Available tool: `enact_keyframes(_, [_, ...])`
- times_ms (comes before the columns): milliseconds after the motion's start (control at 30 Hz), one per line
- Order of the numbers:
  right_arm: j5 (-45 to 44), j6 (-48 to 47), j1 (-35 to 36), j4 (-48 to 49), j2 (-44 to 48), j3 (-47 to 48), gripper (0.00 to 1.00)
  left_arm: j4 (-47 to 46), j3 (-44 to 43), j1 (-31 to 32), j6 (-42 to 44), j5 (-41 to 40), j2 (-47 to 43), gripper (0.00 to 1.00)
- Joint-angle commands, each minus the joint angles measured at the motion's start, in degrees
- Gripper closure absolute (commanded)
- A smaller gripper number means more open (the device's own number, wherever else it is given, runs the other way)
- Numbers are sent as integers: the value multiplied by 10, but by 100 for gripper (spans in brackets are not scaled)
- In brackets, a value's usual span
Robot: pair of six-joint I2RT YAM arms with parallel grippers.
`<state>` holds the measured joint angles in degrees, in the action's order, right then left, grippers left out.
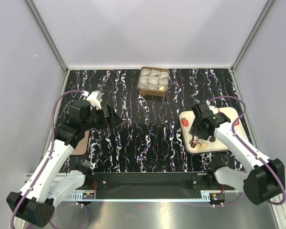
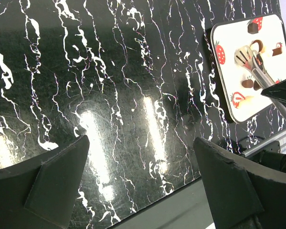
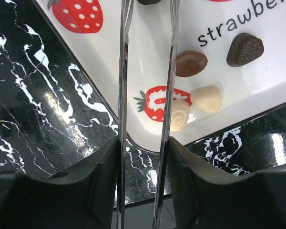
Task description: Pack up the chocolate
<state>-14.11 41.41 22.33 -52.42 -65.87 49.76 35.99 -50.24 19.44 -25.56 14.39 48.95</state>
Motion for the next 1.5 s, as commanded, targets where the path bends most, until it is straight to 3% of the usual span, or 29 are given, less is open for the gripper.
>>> enact_keyframes(0, [-1,-2,-4,23,17,-2,51,-34,-7,0,-5,16,4,1])
enact_keyframes(700, [-10,-34,-4,21,16,34,58,-34,-11,0,-5,18,8,1])
enact_keyframes(1033, [4,-68,-4,-15,-16,163,59,-16,-29,-1,16,-4,13,1])
enact_keyframes(1233, [75,-100,-4,29,-104,283,60,-18,-25,0,17,-11,9,1])
enact_keyframes(1467, [114,-128,37,68,-307,474,61,-19,-21,-1,19,-11,9,1])
